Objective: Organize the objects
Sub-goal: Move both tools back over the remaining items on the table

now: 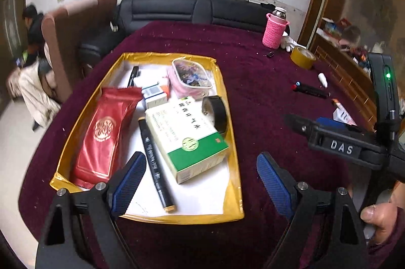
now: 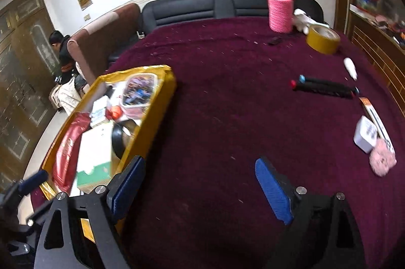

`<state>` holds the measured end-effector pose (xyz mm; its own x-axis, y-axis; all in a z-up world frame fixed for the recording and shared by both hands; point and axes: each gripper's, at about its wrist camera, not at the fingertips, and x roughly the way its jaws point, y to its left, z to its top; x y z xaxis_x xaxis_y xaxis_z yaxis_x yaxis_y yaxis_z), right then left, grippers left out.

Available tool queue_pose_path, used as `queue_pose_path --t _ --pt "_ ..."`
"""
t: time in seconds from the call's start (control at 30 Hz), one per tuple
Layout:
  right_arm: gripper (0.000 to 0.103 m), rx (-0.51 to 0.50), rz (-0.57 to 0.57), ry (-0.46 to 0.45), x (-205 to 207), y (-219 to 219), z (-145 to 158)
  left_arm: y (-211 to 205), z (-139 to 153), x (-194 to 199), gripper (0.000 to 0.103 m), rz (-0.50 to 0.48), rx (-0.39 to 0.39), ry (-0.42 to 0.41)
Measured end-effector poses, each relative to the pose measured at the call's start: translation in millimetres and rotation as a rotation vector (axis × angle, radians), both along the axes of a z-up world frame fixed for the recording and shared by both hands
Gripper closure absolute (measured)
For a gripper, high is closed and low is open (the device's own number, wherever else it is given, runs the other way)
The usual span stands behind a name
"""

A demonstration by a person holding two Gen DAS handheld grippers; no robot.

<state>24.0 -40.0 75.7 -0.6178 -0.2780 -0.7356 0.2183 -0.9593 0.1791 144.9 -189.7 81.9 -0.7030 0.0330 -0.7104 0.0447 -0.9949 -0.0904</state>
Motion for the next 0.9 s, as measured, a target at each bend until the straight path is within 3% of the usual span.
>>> queue_pose_path --t 0.33,0.9 --pt "0.010 -0.024 -0.082 0.018 9.9 61.5 -6.9 53.5 1.5 -7.4 0.014 -0.067 -0.124 -0.030" --pt "0.010 -0.134 -0.271 -0.038 5.2 174.5 -21.1 130.7 -25.7 -30.6 0.014 -0.224 -0.205 -0.126"
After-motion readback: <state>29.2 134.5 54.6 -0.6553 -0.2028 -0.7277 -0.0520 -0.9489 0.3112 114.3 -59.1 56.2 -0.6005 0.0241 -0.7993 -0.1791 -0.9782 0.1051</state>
